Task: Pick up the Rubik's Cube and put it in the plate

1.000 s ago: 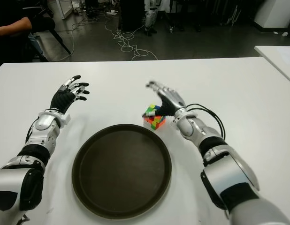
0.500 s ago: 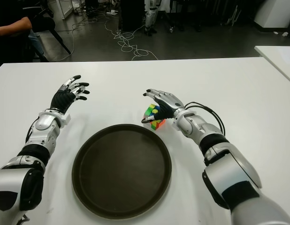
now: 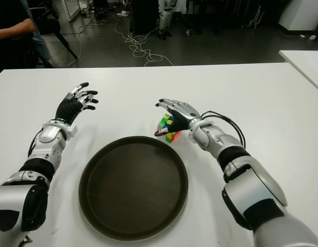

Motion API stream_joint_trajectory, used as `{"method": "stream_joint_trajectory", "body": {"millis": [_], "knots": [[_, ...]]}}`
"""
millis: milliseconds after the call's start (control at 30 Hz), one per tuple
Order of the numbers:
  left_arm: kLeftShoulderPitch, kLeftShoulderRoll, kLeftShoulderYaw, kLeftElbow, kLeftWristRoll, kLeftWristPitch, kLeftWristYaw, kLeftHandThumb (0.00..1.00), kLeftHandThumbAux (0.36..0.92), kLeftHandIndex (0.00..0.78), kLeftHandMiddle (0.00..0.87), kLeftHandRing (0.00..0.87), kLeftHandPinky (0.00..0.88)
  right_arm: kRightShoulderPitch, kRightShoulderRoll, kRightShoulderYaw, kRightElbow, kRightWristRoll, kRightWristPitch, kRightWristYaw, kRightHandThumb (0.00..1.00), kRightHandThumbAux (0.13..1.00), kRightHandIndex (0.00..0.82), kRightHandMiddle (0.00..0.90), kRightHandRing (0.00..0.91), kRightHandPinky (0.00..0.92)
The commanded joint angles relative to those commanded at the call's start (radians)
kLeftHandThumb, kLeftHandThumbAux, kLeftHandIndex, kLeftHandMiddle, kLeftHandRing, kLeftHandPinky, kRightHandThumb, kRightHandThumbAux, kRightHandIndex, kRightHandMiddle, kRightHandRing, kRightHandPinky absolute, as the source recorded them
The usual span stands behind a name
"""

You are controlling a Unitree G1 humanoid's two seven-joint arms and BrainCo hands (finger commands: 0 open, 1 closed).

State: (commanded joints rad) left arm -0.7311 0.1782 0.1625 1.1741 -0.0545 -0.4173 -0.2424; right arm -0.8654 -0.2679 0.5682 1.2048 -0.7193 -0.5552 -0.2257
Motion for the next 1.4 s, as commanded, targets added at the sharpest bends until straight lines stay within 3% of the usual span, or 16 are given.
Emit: {"method": "stream_joint_trajectory", "body": {"millis": [800, 1400], "knots": [[-0.001, -0.003, 0.006, -0.001, -0.011, 0.014, -0.01, 0.317, 0.601, 0.112, 0.298, 0.367, 0.429, 0.007, -0.008, 0.015, -0.018, 0.005, -0.011, -0.007, 0.0, 0.52, 0.0, 0.014, 0.09, 0.196], [0.004, 0.0, -0.001, -0.004, 0.0, 0.001, -0.001, 0.296, 0.612, 0.11, 0.298, 0.368, 0.427, 0.009, -0.045, 0.031, -0.083, -0.021, -0.026, 0.004, 0.0, 0.525, 0.009, 0.066, 0.129, 0.22]]}}
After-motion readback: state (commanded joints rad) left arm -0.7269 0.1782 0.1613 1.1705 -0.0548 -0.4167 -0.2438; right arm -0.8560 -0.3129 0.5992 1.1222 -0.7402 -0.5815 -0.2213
